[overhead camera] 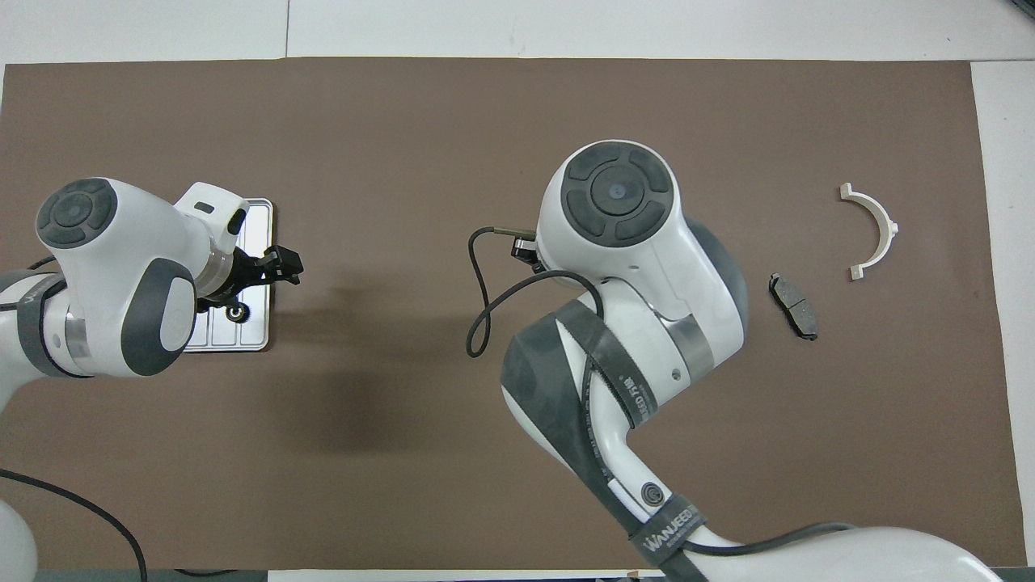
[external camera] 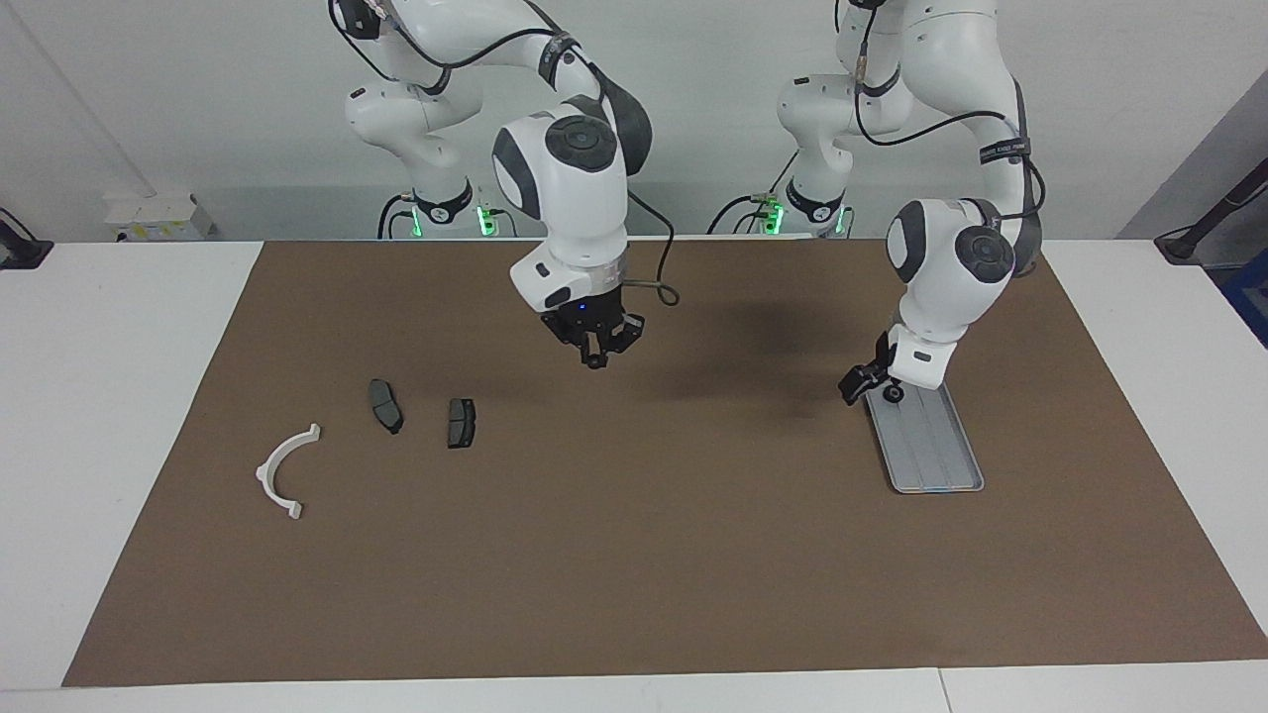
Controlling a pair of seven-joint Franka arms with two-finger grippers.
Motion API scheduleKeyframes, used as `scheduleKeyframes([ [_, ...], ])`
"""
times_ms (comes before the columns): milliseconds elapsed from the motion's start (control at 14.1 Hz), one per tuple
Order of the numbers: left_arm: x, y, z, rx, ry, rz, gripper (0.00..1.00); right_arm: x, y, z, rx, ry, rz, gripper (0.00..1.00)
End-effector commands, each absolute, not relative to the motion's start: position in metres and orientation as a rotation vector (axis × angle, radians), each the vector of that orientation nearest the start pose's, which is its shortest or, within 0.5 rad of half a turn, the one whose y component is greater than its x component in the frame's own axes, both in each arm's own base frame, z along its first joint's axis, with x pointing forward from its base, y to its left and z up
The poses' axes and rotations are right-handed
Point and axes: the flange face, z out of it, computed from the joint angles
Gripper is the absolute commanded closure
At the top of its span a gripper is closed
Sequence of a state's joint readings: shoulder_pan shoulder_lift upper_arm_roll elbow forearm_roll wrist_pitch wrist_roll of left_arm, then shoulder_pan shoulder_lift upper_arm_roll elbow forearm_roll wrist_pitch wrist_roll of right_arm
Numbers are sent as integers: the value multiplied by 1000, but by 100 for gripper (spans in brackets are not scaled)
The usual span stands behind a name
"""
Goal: Pick bearing gear from pile to tray
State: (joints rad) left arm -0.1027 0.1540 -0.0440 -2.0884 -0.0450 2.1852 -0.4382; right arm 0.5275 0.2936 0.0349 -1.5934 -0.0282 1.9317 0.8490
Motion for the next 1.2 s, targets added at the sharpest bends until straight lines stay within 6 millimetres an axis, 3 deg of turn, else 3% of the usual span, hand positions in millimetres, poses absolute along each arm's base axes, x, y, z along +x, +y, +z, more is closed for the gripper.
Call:
scheduleKeyframes([
  [0, 556, -87, 346, -3117, -531, 85, 0, 542, 364, 448, -3059, 484, -119, 100],
  [354, 554, -94, 345, -3115, -533, 90, 0, 538, 372, 375, -3034, 467, -145, 100],
  [637, 552, -100, 344, -3113, -540, 90, 0, 537, 390, 323, -3033, 439, -140, 100],
  [991, 552, -109, 345, -3116, -561, 59, 0, 538, 391, 300, -3028, 449, -132, 100],
  [1062, 553, -111, 345, -3116, -569, 52, 0, 536, 388, 294, -3021, 447, -141, 85],
  [1132, 552, -117, 345, -3113, -588, 46, 0, 537, 382, 290, -3022, 456, -140, 37],
])
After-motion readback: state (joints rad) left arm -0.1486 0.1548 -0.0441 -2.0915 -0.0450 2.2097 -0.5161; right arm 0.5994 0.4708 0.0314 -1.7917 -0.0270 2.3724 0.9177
